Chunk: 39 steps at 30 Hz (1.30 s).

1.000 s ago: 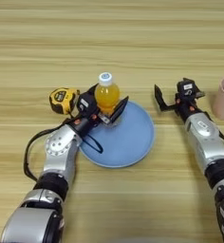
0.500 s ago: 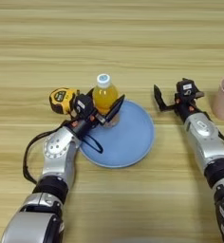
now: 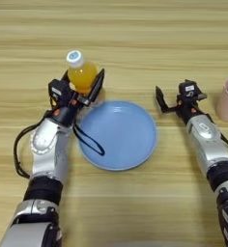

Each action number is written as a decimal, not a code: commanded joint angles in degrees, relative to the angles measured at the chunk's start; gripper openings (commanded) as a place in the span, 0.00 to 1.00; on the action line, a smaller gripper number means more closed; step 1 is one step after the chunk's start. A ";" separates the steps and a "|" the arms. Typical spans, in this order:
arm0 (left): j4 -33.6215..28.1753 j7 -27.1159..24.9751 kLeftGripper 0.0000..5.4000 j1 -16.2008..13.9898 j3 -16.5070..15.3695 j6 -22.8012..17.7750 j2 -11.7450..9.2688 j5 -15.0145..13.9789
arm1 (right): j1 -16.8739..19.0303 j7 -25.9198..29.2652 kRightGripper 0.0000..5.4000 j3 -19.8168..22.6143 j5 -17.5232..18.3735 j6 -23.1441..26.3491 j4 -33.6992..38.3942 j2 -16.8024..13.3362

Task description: Move the objects on the table

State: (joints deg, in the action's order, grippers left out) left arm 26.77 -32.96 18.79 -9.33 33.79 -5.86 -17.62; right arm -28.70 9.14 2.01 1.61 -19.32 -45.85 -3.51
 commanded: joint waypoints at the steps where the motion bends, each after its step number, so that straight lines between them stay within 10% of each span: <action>1: -0.57 12.29 0.63 1.84 -5.08 -2.02 -4.95 6.45 | -0.80 -0.50 1.00 -0.22 -0.38 -0.04 -0.14 0.57; 13: 10.08 29.80 0.63 4.68 -8.74 -5.87 -10.76 13.11 | -0.64 -0.68 1.00 -0.26 -0.71 -0.04 0.24 0.96; 39: 28.43 35.16 0.68 8.59 -3.34 0.27 -9.96 16.87 | -0.30 -0.70 1.00 -0.40 -0.76 0.31 1.17 1.09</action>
State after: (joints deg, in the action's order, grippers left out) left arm 54.15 1.37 26.30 -12.83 34.23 -15.75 -1.18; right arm -28.72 8.45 1.78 1.03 -19.31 -45.21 -2.44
